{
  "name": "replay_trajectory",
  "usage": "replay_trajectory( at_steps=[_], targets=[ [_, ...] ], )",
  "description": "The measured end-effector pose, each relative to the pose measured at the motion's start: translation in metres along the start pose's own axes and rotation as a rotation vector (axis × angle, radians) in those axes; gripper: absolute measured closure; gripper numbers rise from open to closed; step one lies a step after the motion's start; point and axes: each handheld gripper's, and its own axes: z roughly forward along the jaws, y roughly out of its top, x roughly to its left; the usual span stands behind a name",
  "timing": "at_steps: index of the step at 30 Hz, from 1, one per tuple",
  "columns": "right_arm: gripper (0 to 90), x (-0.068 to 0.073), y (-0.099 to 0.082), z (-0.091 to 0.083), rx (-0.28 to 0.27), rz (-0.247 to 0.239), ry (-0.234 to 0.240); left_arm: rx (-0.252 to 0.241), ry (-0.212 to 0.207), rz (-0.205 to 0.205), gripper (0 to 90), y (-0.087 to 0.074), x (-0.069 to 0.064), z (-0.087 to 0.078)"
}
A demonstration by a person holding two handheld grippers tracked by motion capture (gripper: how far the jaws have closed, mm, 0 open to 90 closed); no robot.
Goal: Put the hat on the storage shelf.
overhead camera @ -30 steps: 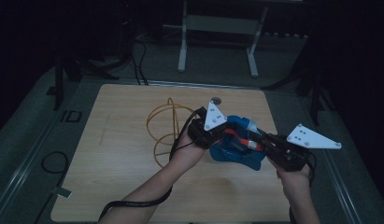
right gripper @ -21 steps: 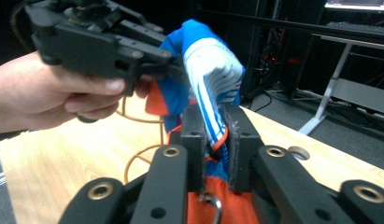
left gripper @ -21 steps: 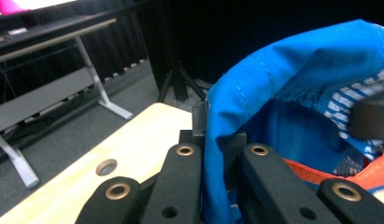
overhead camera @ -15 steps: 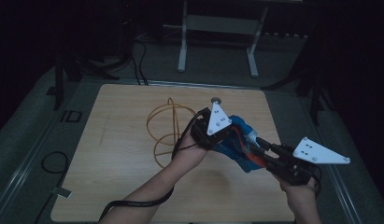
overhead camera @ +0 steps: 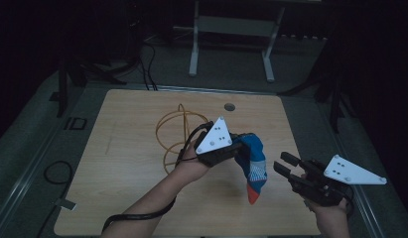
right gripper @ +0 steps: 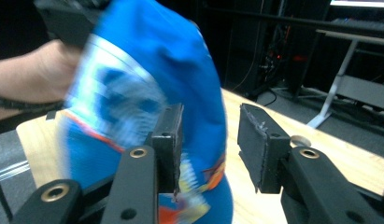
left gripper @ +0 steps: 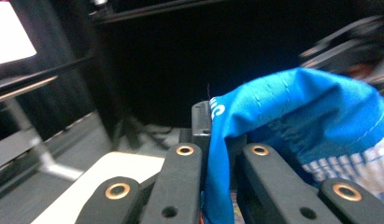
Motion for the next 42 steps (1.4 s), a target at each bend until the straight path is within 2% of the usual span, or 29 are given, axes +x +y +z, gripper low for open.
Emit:
replay_trajectory(
  at_steps=[1,2,4,8,10,11,13,15,17,21,30,35,42],
  targets=[
    [58.7,0.000,-0.001,0.001,0.002,0.006,0.005,-0.004,-0.014,-0.002,89.0,0.000,0.000,-0.001],
    [58.5,0.000,-0.002,0.001,0.001,0.007,0.014,-0.019,-0.049,-0.022,89.0,-0.001,0.002,-0.002],
    [58.2,0.000,-0.003,0.002,0.004,0.013,0.029,-0.036,-0.082,-0.047,89.0,-0.003,0.003,-0.003],
    [57.1,0.006,-0.004,0.002,-0.006,0.005,0.072,-0.062,-0.121,-0.040,88.9,-0.005,0.003,-0.004],
    [56.0,0.011,-0.005,0.004,-0.003,-0.006,0.091,-0.071,-0.149,-0.052,88.9,-0.005,0.004,-0.004],
    [56.0,0.011,-0.005,0.004,-0.003,-0.006,0.091,-0.071,-0.149,-0.052,89.0,-0.005,0.004,-0.004],
    [53.7,0.015,-0.009,0.011,0.017,-0.024,0.101,-0.073,-0.169,-0.047,88.9,-0.004,0.003,-0.004],
    [53.5,0.016,-0.011,0.016,0.024,-0.031,0.099,-0.069,-0.173,-0.042,89.0,-0.003,0.003,-0.003],
    [53.0,0.016,-0.011,0.019,0.028,-0.040,0.076,-0.067,-0.176,-0.041,88.9,-0.003,0.002,-0.002],
    [55.3,0.015,-0.008,0.025,0.027,-0.056,0.078,-0.068,-0.190,-0.049,88.9,-0.005,0.002,0.000],
    [89.5,0.016,-0.006,0.025,0.015,-0.070,0.074,-0.066,-0.198,-0.071,88.9,-0.007,0.002,0.002],
    [90.0,0.017,-0.004,0.024,0.018,-0.074,0.054,-0.054,-0.186,-0.077,88.7,-0.009,0.003,0.001],
    [90.0,0.010,0.003,0.015,-0.013,-0.055,0.028,-0.011,-0.174,-0.078,88.5,-0.010,0.004,-0.003]
  ],
)
